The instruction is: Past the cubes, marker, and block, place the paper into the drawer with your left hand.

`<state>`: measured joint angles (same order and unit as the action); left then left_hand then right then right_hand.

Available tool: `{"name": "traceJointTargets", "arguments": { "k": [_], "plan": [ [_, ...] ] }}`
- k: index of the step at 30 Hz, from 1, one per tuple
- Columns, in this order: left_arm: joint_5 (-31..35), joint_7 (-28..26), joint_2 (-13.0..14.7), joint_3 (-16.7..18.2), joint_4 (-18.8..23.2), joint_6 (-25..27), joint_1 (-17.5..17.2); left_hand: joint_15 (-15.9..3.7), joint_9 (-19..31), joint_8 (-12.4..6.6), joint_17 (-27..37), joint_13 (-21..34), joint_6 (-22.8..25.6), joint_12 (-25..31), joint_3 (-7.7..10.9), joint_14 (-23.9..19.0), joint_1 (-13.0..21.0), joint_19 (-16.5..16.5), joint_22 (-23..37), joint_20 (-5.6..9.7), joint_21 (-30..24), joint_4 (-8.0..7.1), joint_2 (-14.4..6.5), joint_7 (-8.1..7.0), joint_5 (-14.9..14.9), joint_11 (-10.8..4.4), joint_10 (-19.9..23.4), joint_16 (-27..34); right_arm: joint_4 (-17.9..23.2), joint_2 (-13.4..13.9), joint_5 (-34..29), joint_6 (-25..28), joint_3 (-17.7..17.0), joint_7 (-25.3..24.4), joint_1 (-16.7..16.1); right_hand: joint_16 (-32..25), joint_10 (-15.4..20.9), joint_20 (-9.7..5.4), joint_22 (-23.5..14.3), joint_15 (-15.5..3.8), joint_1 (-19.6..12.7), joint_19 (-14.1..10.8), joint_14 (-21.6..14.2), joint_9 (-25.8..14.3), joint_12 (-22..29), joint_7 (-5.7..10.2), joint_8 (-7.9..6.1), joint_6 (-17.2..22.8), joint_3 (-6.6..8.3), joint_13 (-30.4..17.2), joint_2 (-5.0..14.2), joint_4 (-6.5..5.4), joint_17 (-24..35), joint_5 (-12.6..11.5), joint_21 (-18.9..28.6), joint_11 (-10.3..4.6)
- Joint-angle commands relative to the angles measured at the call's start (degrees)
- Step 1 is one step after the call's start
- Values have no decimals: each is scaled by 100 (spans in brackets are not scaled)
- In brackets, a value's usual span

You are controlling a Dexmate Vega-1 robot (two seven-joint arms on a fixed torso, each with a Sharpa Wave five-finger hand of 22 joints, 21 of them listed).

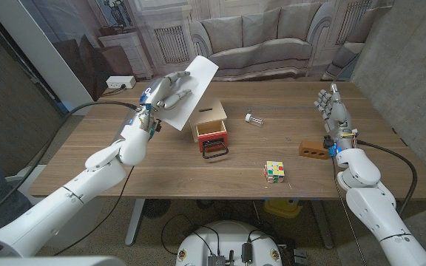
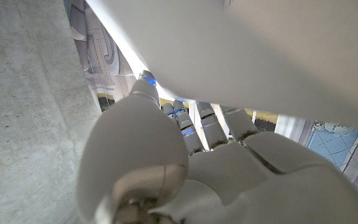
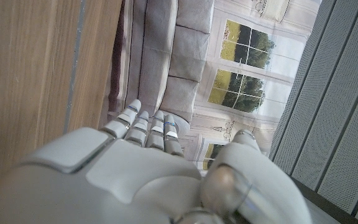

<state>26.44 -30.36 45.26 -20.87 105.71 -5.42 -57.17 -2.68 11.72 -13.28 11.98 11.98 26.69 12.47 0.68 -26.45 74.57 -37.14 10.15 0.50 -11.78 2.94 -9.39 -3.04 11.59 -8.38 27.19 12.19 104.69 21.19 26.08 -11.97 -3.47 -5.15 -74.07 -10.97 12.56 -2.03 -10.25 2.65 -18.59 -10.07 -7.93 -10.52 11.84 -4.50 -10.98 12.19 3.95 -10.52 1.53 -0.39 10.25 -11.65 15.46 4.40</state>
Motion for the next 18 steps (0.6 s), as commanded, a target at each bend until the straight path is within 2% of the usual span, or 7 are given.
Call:
{"name": "traceJointTargets", "arguments": {
  "k": [1,18],
  "plan": [
    [10,229,-42,-264,-109,-47,318,-477,19,22,-4,21,30,-17,48,-40,75,-28,5,45,-3,16,16,37,-11,29,47,-28,50,-57,26,-178,-94,-54,-187,20,15,-5,-27,-13,-9,-59,-42,-22,34,0,-9,12,-21,-18,24,0,27,14,-10,6],
    [75,562,-233,-681,-397,-103,718,-469,16,38,-13,19,30,-34,78,-22,95,14,4,27,10,21,25,22,-14,30,39,-47,30,-119,97,-365,-201,-95,-369,21,18,1,-28,-19,-5,-64,-38,-22,35,-8,-11,16,-30,-18,25,3,27,16,-31,0]
  ]
}}
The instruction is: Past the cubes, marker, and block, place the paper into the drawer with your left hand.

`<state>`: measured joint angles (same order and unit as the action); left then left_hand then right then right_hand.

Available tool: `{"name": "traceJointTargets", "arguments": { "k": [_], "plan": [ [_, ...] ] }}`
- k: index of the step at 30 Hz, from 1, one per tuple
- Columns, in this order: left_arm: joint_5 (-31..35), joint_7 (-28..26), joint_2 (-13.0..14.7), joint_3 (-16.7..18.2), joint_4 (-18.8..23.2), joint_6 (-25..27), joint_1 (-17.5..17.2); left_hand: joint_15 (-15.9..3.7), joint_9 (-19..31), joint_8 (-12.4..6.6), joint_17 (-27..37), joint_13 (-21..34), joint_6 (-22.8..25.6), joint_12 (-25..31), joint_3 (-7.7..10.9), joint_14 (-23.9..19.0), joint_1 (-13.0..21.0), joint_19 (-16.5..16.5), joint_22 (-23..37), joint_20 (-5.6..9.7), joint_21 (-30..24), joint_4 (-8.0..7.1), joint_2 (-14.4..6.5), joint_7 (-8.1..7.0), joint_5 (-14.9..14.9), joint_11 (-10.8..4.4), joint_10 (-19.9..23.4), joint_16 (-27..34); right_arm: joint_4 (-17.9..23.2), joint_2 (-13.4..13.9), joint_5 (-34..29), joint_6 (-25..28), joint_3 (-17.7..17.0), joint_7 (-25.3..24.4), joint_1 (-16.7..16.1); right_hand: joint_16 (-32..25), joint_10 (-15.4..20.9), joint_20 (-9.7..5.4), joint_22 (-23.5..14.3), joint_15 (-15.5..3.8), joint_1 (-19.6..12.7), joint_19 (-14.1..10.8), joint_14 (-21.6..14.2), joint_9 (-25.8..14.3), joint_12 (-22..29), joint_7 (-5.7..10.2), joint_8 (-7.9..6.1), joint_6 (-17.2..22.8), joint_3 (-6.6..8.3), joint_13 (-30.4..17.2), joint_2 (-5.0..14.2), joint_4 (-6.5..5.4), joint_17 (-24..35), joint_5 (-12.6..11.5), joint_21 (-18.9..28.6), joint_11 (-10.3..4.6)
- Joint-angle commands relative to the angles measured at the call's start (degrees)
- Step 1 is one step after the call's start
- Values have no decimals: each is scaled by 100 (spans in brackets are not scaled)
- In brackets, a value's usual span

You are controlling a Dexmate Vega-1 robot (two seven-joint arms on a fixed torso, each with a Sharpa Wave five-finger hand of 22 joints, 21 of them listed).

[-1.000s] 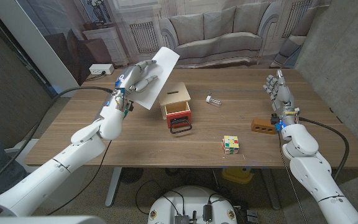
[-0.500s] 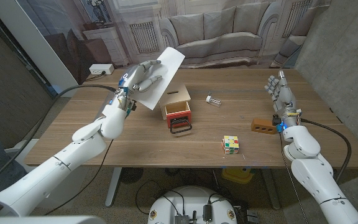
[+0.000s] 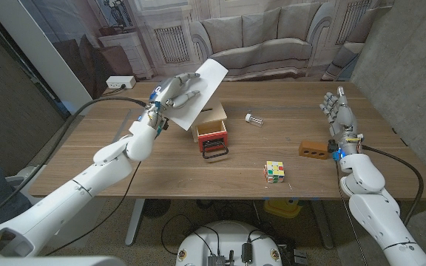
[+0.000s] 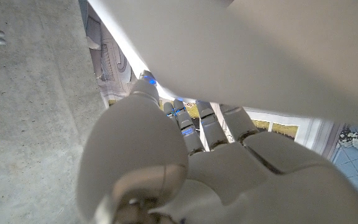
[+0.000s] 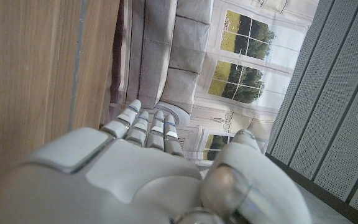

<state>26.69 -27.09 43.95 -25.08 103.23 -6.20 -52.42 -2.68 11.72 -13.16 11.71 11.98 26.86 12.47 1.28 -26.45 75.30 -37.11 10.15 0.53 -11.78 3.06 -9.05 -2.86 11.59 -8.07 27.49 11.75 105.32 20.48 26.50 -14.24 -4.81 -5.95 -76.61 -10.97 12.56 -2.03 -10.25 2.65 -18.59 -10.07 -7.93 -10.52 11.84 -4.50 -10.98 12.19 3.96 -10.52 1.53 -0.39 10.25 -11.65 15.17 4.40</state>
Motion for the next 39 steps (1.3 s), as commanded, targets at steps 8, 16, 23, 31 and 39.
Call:
{"name": "traceJointTargets", "arguments": {
  "k": [8,16,23,31,39],
  "plan": [
    [131,330,-140,-343,-120,100,270,-480,14,41,11,18,-8,-42,27,0,18,33,4,10,16,3,-2,1,-18,-9,4,-17,-66,-57,85,-219,-99,16,-145,21,17,-1,-29,-18,0,-66,-38,-22,34,-12,-14,24,-36,-18,25,3,28,17,-14,-1],
    [201,412,-186,-411,-151,226,280,-481,13,40,8,18,10,-46,27,8,5,38,4,-14,16,-5,11,-8,-22,-2,5,-22,-92,-65,112,-243,-121,25,-166,20,22,4,-29,-14,2,-69,-41,-22,36,-6,-14,23,-41,-18,26,4,28,17,-25,0],
    [343,488,-220,-477,-144,355,322,-487,11,46,4,17,12,-50,27,37,-13,118,6,-36,42,-16,23,-31,-28,-14,8,-34,-154,-98,129,-293,-117,41,-163,20,22,6,-30,-17,2,-75,-42,-22,36,-6,-13,23,-44,-18,28,5,28,17,-33,0],
    [436,585,-240,-526,-171,411,377,-514,9,63,1,16,-14,-58,27,75,-36,165,8,-44,50,-31,31,-92,-33,-39,-2,-48,-120,-143,75,-343,-129,-48,-222,20,25,9,-30,-9,3,-77,-43,-22,37,-5,-12,19,-48,-18,31,7,28,17,-44,0],
    [449,663,-274,-581,-298,366,433,-515,7,64,-2,15,-4,-59,24,83,-53,206,10,-35,57,-41,42,-99,-36,-63,5,-49,-85,-155,41,-337,-122,-115,-244,20,32,11,-31,-13,5,-81,-44,-22,40,-2,-12,19,-53,-18,31,9,28,18,-56,3]
  ]
}}
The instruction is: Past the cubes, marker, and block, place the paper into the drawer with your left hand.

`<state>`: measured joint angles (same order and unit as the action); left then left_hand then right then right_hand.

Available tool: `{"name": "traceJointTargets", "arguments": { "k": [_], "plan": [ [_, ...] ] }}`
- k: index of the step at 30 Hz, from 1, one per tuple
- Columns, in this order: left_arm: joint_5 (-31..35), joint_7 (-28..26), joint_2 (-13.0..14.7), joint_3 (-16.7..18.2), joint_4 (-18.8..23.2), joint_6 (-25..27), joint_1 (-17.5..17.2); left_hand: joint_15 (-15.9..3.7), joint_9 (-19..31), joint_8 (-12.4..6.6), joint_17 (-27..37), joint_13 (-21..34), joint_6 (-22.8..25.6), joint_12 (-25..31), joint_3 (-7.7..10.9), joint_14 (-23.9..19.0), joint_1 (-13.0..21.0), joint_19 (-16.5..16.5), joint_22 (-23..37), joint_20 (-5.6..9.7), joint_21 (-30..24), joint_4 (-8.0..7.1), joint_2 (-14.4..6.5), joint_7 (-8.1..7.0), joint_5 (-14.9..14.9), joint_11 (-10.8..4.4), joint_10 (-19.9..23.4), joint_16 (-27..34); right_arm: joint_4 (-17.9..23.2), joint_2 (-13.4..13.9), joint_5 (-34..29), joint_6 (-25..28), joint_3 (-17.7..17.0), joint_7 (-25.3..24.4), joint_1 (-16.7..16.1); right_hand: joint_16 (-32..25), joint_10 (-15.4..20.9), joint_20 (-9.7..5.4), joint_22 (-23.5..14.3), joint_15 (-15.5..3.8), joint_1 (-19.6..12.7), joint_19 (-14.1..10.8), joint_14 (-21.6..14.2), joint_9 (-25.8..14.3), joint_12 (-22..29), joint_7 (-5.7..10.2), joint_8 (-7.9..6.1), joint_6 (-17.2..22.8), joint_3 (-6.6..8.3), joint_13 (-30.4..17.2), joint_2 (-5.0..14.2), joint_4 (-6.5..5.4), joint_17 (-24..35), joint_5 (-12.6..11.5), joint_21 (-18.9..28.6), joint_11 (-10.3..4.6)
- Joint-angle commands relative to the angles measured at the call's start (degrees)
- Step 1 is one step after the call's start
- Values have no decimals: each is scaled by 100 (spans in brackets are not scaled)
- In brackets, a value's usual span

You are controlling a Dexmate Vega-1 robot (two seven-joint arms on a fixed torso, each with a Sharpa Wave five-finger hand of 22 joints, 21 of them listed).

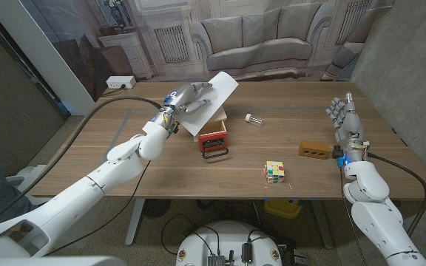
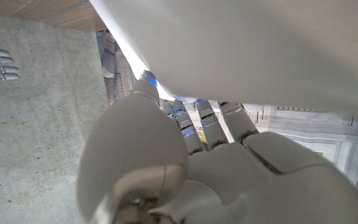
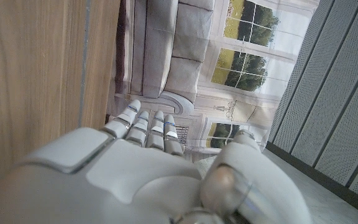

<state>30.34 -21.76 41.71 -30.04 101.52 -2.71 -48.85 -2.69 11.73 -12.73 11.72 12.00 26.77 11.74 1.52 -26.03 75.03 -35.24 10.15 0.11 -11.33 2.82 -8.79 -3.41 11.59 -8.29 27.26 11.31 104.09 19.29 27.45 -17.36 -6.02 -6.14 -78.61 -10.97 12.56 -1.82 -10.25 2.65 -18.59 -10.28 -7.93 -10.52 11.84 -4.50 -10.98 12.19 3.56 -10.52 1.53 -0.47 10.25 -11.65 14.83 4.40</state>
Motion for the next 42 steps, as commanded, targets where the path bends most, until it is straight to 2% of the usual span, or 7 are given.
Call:
{"name": "traceJointTargets", "arguments": {
  "k": [1,7,19,42],
  "plan": [
    [82,144,-56,-94,-140,13,81,-518,6,20,-4,13,10,13,1,40,-29,26,10,9,12,-18,18,-57,-37,-37,26,-4,48,-35,-62,-9,-1,-113,-46,21,32,-12,-31,-14,5,-60,-42,-22,40,0,-12,18,-14,-18,31,17,28,18,-22,3],
    [32,216,-83,-138,-204,-49,89,-541,4,21,-7,12,16,14,1,46,-39,57,12,6,16,-24,23,-73,-39,-48,34,-5,90,-58,-174,60,12,-297,-52,13,36,-3,-31,-13,8,-88,-62,-22,41,-6,-12,18,-21,-19,27,18,28,19,-22,3],
    [-8,359,-122,-197,-266,-51,121,-563,2,30,-15,10,14,2,-3,73,-64,93,15,12,12,-36,40,-86,-42,-59,16,-14,61,-86,-151,34,22,-329,-56,4,76,21,-32,-3,15,-140,-94,-22,56,2,-13,21,-38,-19,9,24,28,23,-21,9],
    [-147,461,-182,-197,-277,105,-49,-523,-3,61,-27,6,-39,-30,-12,179,-119,272,20,-33,30,-63,66,-118,-48,-74,-71,-35,255,-53,-137,164,-8,-423,-228,6,95,27,-34,9,14,-159,-109,-22,59,8,-22,49,-48,-19,9,31,27,28,-42,9]
  ]
}}
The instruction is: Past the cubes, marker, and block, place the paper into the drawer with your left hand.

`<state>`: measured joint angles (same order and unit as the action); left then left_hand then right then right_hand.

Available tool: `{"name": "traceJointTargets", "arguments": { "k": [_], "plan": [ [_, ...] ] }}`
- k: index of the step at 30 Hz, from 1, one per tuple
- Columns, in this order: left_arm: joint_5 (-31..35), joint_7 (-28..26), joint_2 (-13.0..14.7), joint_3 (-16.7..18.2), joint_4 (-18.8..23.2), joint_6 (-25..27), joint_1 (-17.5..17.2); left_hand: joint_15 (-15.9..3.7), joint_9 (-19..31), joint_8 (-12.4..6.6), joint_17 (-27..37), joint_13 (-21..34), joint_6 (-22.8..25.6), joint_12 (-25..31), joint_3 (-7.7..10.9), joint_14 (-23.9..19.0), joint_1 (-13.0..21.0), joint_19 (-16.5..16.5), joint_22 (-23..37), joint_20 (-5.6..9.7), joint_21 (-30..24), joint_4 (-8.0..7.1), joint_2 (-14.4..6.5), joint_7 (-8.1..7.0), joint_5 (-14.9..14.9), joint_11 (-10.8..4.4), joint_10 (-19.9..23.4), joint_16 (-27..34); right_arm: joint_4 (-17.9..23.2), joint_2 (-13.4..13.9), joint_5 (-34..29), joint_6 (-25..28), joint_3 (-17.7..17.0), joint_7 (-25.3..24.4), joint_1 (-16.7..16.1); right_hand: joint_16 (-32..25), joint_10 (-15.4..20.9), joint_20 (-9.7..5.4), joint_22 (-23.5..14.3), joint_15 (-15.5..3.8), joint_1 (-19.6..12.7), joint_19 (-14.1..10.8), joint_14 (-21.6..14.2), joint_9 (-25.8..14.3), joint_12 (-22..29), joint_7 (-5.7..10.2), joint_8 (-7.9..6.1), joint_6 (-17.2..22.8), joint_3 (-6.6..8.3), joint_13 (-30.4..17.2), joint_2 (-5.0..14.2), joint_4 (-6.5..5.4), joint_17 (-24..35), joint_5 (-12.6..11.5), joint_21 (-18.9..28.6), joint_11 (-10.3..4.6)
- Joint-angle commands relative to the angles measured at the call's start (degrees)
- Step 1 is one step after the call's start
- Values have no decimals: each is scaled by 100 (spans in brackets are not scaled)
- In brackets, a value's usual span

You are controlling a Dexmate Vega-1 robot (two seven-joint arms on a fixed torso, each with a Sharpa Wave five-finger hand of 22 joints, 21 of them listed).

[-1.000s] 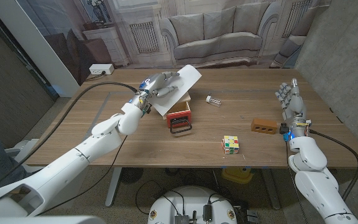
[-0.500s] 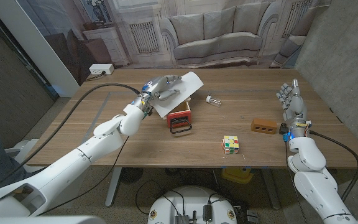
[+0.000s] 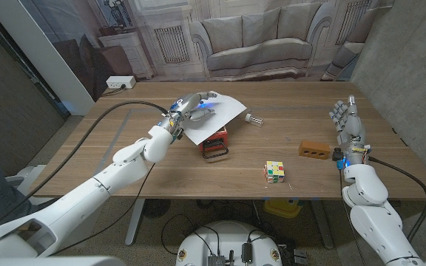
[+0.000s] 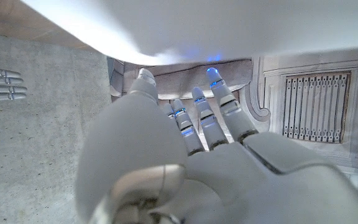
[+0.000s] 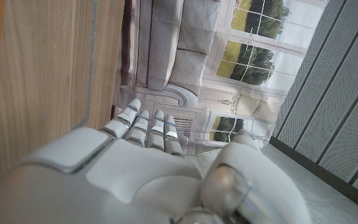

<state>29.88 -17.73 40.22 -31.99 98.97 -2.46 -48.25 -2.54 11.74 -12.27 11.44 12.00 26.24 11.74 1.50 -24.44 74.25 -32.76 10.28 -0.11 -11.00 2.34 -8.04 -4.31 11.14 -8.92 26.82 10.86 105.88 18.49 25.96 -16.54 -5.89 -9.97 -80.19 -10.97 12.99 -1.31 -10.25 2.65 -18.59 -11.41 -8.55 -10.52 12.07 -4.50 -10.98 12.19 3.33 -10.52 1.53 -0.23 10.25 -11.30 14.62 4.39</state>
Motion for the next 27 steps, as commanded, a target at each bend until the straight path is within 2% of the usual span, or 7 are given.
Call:
{"name": "traceJointTargets", "arguments": {
  "k": [1,27],
  "plan": [
    [-108,62,-32,-1,-19,87,-120,-536,-3,17,0,6,12,-31,-11,30,-45,34,7,-14,-3,-17,-9,-29,-3,-11,-32,8,79,28,16,88,-22,-41,-72,6,54,-22,-34,16,14,-45,-48,-22,36,9,-23,51,-25,-19,10,7,27,-7,-23,14],
    [-12,6,65,78,236,239,-240,-535,-6,24,-6,3,-1,-26,-10,89,-76,117,9,-48,-13,-32,0,-52,-4,-14,-47,9,93,8,22,-7,-38,-35,-118,11,58,-17,-37,17,12,-55,-52,-22,34,17,-19,48,-29,-19,27,12,27,-1,-51,17]
  ]
}}
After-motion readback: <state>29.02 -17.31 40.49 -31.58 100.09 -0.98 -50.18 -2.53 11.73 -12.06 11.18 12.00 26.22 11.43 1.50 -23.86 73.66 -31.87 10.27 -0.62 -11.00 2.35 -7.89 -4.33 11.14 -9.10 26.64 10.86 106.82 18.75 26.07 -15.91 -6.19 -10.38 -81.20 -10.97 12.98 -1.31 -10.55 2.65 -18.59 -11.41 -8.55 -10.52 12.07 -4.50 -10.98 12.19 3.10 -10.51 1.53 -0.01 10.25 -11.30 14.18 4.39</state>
